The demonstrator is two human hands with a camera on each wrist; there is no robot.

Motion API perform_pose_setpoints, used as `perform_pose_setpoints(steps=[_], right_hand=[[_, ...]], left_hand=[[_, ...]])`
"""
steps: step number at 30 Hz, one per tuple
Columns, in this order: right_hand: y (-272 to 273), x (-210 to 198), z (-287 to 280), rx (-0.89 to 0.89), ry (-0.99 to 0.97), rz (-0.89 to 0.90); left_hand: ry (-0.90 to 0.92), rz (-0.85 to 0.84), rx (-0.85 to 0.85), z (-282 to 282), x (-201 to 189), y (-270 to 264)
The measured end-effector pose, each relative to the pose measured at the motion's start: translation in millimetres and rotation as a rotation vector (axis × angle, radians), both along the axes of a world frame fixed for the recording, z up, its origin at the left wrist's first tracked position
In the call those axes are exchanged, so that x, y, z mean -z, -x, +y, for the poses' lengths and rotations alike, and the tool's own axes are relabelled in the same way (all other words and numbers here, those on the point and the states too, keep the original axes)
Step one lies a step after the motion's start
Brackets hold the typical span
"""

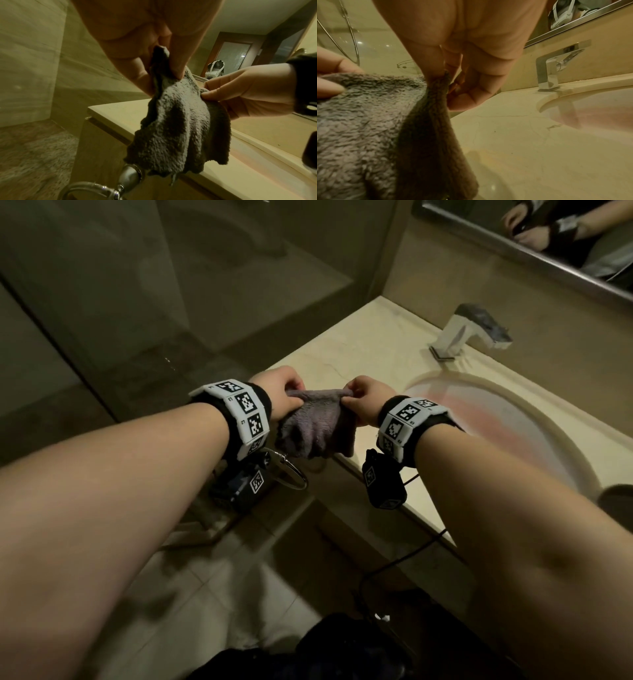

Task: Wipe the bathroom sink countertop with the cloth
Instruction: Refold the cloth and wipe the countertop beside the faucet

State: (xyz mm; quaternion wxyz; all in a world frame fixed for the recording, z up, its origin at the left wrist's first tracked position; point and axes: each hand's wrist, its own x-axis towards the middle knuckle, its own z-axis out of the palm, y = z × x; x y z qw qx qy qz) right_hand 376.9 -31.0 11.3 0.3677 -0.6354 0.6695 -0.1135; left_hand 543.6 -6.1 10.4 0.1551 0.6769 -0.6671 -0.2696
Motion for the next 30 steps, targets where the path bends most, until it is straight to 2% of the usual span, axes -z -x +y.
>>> perform_pose_setpoints(steps=[4, 7, 10, 13, 15, 17, 19, 24, 30], right_hand=[[-9.2, 6.3, -24.7, 0.022, -0.053, -0.045], [-15.0, 14.3, -43.9, 0.042, -0.047, -0.085], [-12.9, 31.6, -56.0, -0.097, 0.023, 0.198], [-6.7, 55.7, -55.2, -0.26, 0.007, 0.464], [-4.6, 70.7, -51.4, -0.34, -0.05, 0.573], [-5.9, 83.5, -47.5, -0.367, -0.112, 0.593], [-7.5, 92.1, -44.4, -0.371, -0.153, 0.589], [-3.8, 101.4, -43.2, -0.398, -0.17, 0.603], [-4.4, 99.4, -43.6, -0.415, -0.195, 0.598]], left_hand=[[-0.005, -0.015, -0.021, -21.9, 3.9, -7.6], [0.022, -0.03, -0.107, -43.0, 9.2, -14.7], [0.02, -0.112, -0.163, -56.5, 21.6, -15.5], [-0.078, -0.281, -0.045, -57.9, 46.0, -6.7], [-0.167, -0.409, 0.075, -58.1, 65.9, 4.2], [-0.264, -0.468, 0.135, -61.3, 83.4, 13.1], [-0.333, -0.468, 0.115, -66.5, 93.4, 16.0], [-0.334, -0.489, 0.133, -75.8, 103.2, 13.6], [-0.373, -0.548, 0.198, -90.1, 94.9, 15.2]])
